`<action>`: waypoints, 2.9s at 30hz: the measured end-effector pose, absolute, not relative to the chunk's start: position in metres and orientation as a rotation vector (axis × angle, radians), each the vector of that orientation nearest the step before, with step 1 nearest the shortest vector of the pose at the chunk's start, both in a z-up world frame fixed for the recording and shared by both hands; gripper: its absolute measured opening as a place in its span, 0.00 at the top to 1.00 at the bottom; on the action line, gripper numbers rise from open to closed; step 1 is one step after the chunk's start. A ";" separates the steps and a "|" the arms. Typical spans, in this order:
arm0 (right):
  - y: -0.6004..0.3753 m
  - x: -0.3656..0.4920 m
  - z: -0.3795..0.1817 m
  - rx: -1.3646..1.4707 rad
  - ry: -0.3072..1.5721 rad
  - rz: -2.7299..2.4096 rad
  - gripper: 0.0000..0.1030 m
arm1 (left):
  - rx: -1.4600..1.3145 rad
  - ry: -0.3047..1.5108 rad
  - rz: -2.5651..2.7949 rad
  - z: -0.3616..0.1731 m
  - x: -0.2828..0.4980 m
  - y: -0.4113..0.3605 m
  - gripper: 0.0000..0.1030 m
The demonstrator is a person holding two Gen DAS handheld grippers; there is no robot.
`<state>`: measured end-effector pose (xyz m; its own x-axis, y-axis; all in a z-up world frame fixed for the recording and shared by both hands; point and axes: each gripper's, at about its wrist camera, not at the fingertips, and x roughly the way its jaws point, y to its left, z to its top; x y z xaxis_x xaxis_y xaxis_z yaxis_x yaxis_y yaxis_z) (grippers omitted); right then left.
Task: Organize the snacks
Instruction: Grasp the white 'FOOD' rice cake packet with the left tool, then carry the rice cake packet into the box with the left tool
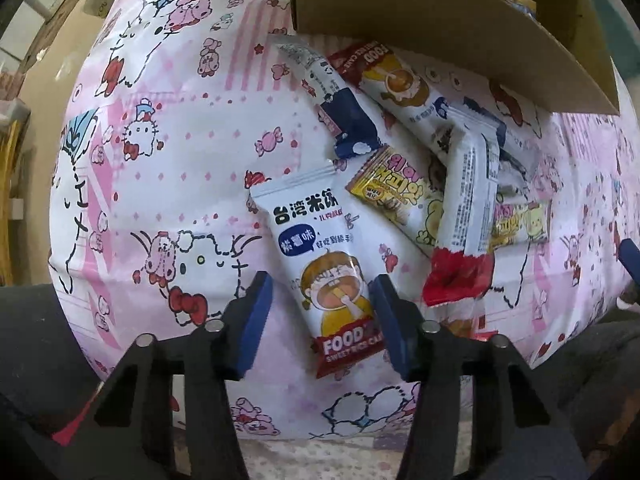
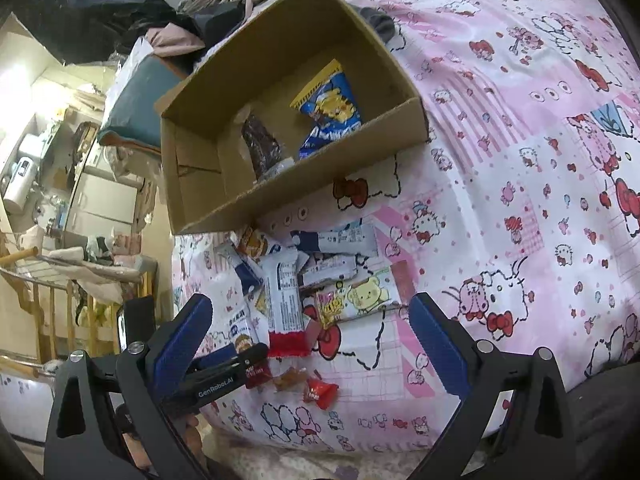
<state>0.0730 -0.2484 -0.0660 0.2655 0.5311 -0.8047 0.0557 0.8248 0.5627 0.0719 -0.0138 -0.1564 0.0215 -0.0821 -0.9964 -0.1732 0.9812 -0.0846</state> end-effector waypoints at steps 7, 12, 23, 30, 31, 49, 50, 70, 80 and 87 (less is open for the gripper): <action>-0.207 0.059 -0.097 0.361 1.498 0.466 0.20 | -0.214 1.540 0.070 -0.145 0.065 0.001 0.73; -0.179 0.040 -0.127 0.225 1.632 0.502 0.43 | -0.240 1.461 0.043 -0.117 0.062 0.012 0.73; -0.153 0.039 -0.144 0.080 1.650 0.516 0.79 | -0.292 1.390 0.064 -0.095 0.067 0.025 0.73; -0.172 0.048 -0.131 0.150 1.594 0.492 0.95 | -0.287 1.377 0.055 -0.095 0.068 0.022 0.73; -0.179 0.049 -0.128 0.168 1.581 0.483 0.96 | -0.283 1.376 0.055 -0.095 0.068 0.022 0.73; -0.227 0.071 -0.051 0.330 1.288 0.447 0.97 | -0.221 1.220 0.019 -0.053 0.071 0.019 0.73; -0.228 0.074 -0.049 0.345 1.278 0.447 0.97 | -0.201 1.202 0.016 -0.048 0.073 0.017 0.73; -0.262 0.160 -0.004 0.462 1.058 0.410 0.97 | -0.096 1.100 -0.018 -0.005 0.154 0.001 0.73; -0.271 0.192 -0.017 0.512 1.026 0.389 0.97 | -0.093 1.082 -0.033 -0.014 0.202 -0.015 0.73; -0.268 0.196 -0.037 0.511 1.065 0.376 0.97 | -0.086 1.101 -0.052 -0.045 0.213 -0.020 0.73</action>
<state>0.1961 -0.2682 -0.0366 0.4400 0.5255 -0.7281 -0.0480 0.8235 0.5653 0.2134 -0.0197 -0.0452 0.4523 -0.0846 -0.8878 -0.0013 0.9954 -0.0955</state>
